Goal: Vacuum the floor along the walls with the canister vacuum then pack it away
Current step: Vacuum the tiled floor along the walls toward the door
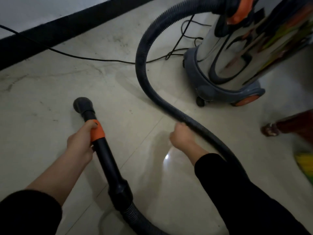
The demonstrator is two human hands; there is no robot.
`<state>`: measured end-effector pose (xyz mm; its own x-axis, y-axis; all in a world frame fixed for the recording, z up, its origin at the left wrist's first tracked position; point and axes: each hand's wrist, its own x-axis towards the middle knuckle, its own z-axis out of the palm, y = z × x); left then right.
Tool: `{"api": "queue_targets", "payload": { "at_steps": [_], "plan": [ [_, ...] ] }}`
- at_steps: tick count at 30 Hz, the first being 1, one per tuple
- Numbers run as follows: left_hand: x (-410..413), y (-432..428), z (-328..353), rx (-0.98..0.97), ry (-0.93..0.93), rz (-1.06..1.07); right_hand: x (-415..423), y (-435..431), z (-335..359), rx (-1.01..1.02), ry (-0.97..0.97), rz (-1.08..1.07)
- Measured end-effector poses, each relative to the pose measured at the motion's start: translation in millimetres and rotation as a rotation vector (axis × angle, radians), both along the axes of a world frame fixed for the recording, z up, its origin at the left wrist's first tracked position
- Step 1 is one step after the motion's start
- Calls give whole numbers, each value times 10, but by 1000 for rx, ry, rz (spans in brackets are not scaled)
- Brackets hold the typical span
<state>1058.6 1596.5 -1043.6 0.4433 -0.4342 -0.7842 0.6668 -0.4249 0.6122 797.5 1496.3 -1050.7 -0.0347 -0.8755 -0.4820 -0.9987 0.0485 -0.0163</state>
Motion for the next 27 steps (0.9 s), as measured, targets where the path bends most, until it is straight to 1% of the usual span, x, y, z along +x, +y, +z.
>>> {"api": "queue_targets", "payload": {
  "at_steps": [2,3,4,5,6,9,11,15,17,22,27],
  "plan": [
    [114,28,97,27,-5,-123,631,116,176,94,-413,58],
    [192,65,158,30,-6,-179,919,215,272,163,-565,86],
    [270,112,215,39,-12,-232,1157,314,353,248,-673,100],
    [364,177,263,47,-18,-275,1367,416,439,346,-730,116],
    [459,261,301,44,-13,-303,1534,495,511,447,-745,141],
    [717,546,314,36,29,-310,1827,704,632,716,-645,275],
    [828,736,285,28,62,-247,1926,878,616,766,-558,402],
    [1000,1104,205,33,100,-77,2168,1241,486,678,-627,546],
    [1039,1202,184,25,111,-18,2253,1245,493,635,-588,604],
    [1142,1467,41,-69,141,154,2526,1278,491,557,-446,872],
    [988,1653,-45,-72,170,248,2539,1266,481,577,-292,986]
  ]
}}
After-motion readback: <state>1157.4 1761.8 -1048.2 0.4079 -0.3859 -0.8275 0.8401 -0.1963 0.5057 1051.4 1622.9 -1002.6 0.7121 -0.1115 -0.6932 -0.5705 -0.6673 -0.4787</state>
